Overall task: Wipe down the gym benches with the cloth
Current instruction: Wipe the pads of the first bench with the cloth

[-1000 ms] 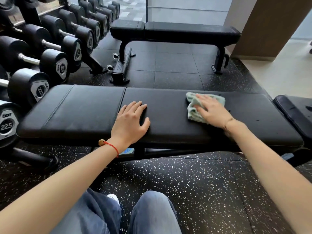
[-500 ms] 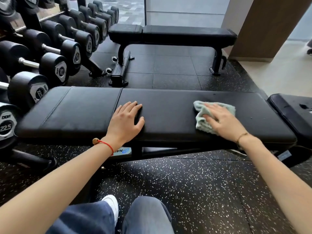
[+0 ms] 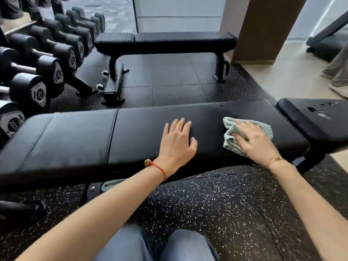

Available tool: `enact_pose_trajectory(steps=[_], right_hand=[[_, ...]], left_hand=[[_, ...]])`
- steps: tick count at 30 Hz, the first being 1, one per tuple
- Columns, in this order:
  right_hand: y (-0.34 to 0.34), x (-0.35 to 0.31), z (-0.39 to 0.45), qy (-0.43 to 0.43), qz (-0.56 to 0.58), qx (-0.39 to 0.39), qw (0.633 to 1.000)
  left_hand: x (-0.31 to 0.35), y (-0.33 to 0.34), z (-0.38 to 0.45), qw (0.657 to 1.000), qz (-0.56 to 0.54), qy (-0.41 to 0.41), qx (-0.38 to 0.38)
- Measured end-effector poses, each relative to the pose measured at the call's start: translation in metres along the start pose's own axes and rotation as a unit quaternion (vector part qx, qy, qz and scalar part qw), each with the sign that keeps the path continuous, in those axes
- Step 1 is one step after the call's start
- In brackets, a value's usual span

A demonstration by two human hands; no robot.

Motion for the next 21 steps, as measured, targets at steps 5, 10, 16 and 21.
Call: enact_pose_trajectory(steps=[5,10,16,21], right_hand=[[0.008,0.003,0.046,0.105,-0.067,-0.018,0.992],[0.014,-0.034,-0.009,-0.005,-0.024,-0.022,0.999],[-0.019,0.043,-0.034,0.044,-0.029,0.033,0.998],[-0.04,0.115,0.034,0.109,-0.05,0.007,0.993]], left_hand=[[0.019,0.011,0.017,1.0,-0.006,0.02,-0.02],[0.034,0.018,0.027,0.998,-0.029,0.033,-0.039],[0.055,0.029,0.035,0.999,-0.037,0.007,-0.026],[0.065,0.045,0.035,0.999,0.006,-0.034,-0.009]])
Point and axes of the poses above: each hand's wrist, its own z-axis towards the middle knuckle, its own y-axis out of the palm, x = y × z, the point moved 9 cm from there along z, towards the middle knuckle, and after that the axes turned 6 degrees about -x, right-handed, at the moved point
